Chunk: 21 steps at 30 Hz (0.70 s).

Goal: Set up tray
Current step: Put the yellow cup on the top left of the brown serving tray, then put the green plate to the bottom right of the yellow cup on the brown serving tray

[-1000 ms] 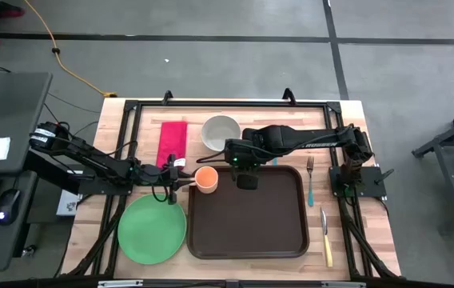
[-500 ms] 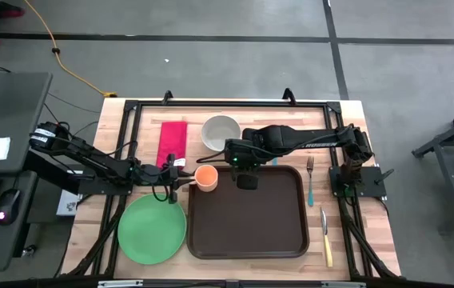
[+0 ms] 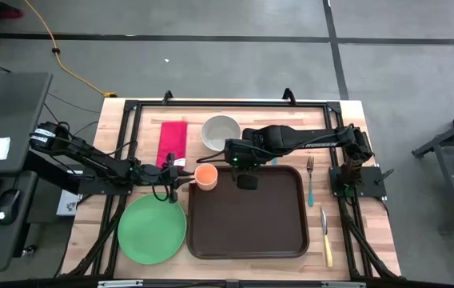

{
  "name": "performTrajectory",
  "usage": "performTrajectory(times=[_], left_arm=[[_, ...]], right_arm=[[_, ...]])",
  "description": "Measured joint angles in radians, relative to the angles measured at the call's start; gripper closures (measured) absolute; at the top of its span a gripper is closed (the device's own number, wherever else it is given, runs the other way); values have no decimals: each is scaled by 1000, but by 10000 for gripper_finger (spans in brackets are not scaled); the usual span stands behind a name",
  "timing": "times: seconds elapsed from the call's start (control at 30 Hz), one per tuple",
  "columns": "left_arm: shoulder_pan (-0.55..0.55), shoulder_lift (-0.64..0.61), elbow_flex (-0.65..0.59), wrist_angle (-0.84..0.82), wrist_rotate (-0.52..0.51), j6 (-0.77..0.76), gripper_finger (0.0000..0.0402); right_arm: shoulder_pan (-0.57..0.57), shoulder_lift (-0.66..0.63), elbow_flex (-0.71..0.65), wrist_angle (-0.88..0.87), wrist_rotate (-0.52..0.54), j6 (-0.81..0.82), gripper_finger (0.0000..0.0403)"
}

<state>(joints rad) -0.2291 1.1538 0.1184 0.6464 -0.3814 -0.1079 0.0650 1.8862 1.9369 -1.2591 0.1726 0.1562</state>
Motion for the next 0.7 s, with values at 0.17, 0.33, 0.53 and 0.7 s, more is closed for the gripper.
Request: performTrajectory(times=[0.17, 0.33, 0.53, 0.7], left_arm=[[0, 0, 0, 0, -7, -2, 259], [0, 0, 0, 9, -7, -2, 218], [0, -21, 0, 33, 33, 30, 191], [0, -103, 0, 11, 110, 82, 183]], right_arm=[[0, 0, 0, 0, 0, -1, 402], [0, 0, 0, 0, 0, -4, 402], [0, 0, 0, 0, 0, -7, 402], [0, 0, 0, 0, 0, -8, 402]])
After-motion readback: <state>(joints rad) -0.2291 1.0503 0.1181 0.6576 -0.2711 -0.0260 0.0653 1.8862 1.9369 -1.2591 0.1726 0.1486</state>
